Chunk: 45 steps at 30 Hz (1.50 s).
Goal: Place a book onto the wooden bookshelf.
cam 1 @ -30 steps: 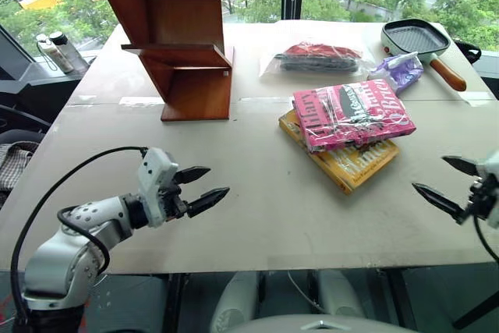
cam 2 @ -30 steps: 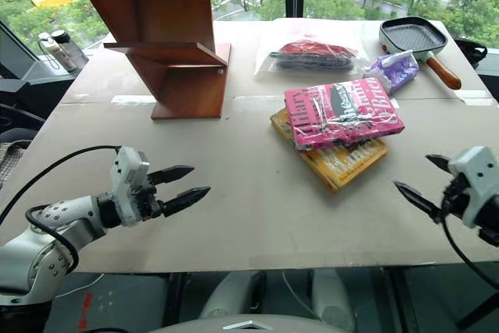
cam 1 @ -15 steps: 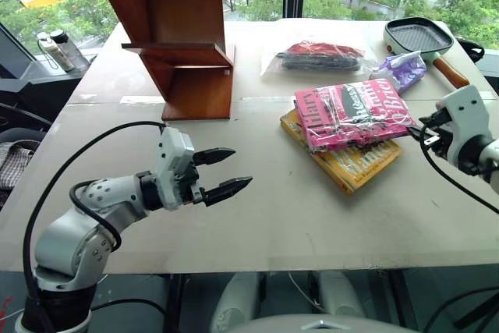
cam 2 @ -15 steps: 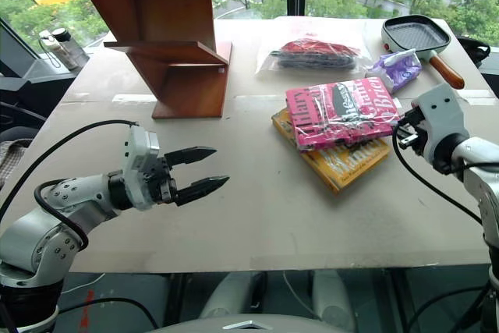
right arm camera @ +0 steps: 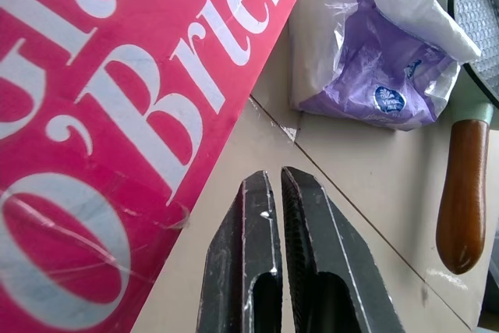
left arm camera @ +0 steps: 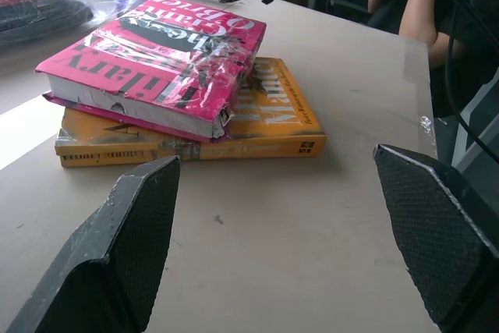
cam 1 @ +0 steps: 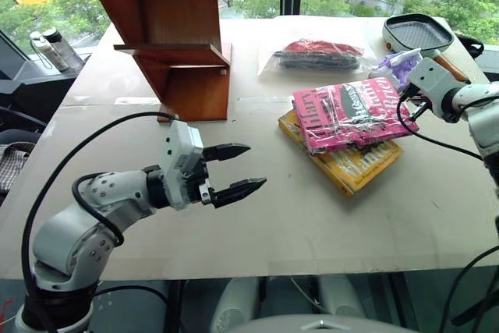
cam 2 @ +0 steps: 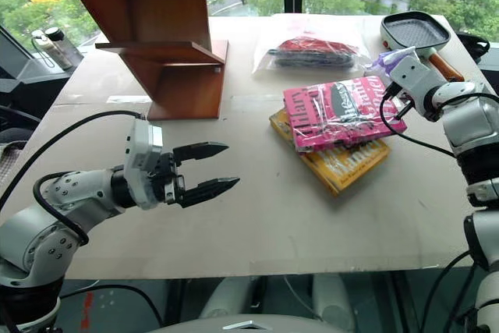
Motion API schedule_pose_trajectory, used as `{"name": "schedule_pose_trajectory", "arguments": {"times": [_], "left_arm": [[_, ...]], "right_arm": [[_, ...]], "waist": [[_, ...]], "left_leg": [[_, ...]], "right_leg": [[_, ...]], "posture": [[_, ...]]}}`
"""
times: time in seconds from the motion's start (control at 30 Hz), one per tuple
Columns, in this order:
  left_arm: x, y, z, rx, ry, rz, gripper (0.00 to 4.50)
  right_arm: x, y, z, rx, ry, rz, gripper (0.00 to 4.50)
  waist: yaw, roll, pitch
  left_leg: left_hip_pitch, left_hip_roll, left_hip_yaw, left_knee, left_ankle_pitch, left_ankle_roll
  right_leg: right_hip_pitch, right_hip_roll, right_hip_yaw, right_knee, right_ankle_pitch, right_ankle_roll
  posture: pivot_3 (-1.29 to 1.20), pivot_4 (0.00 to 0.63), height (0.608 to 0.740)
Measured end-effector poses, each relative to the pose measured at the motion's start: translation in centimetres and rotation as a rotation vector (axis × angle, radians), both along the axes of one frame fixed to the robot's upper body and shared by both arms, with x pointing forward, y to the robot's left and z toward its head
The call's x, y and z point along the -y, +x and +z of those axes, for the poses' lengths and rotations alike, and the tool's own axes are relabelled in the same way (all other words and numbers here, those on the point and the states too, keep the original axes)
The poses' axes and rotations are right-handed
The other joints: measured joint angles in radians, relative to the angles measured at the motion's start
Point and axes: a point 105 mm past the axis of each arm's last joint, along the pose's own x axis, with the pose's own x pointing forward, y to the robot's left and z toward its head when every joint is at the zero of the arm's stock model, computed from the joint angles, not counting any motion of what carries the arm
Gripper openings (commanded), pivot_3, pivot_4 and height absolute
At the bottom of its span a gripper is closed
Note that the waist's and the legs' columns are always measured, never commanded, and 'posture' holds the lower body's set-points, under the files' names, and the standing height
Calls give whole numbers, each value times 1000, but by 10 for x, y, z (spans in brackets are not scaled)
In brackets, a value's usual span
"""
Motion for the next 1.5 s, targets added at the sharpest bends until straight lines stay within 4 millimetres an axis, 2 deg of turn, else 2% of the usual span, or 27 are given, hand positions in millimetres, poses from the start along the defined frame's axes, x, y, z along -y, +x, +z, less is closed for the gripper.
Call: {"name": "schedule_pose_trajectory", "arguments": {"times": [0.2,0.3,0.47,0.73,0.9,1.23,1.5], "left_arm": [[0,-7,-5,-16,3,16,4116],[-6,-7,-5,-18,5,57,4116],[-3,-12,-4,-22,-7,55,4116],[-4,-11,-3,-17,8,59,4116],[-3,-12,-2,-22,-2,58,4116],[-4,-11,-2,-26,-8,72,4116],[-11,-12,-17,-103,-31,142,4116]], "right_arm": [[-7,8,-9,-67,-2,58,38],[-16,6,-16,-121,17,118,38],[-28,3,-15,-139,52,181,38],[-58,1,-22,-140,83,288,38],[-64,-1,-18,-122,100,313,38],[-72,-4,-23,-134,123,338,38],[-76,-4,-24,-130,139,347,38]], "waist": [[-6,0,0],[-9,0,0],[-11,0,0],[-12,0,0],[-11,0,0],[-13,0,0],[-11,1,0]], "left_leg": [[-1,0,0,-1,0,0],[0,0,-1,-1,0,0],[0,0,-1,-1,0,0],[0,0,-1,-1,0,0],[0,0,-1,-1,0,0],[0,0,-1,-1,0,0],[0,0,0,-1,0,0]], "right_leg": [[-1,0,0,-1,0,0],[-1,0,0,-1,0,0],[-1,0,0,-1,0,0],[-1,0,0,0,0,0],[-1,0,0,0,0,0],[-1,0,0,1,0,0],[-1,0,0,1,0,0]], "posture": [[0,150,740],[0,150,740],[0,150,740],[0,150,740],[0,150,740],[0,150,740],[0,150,740]]}}
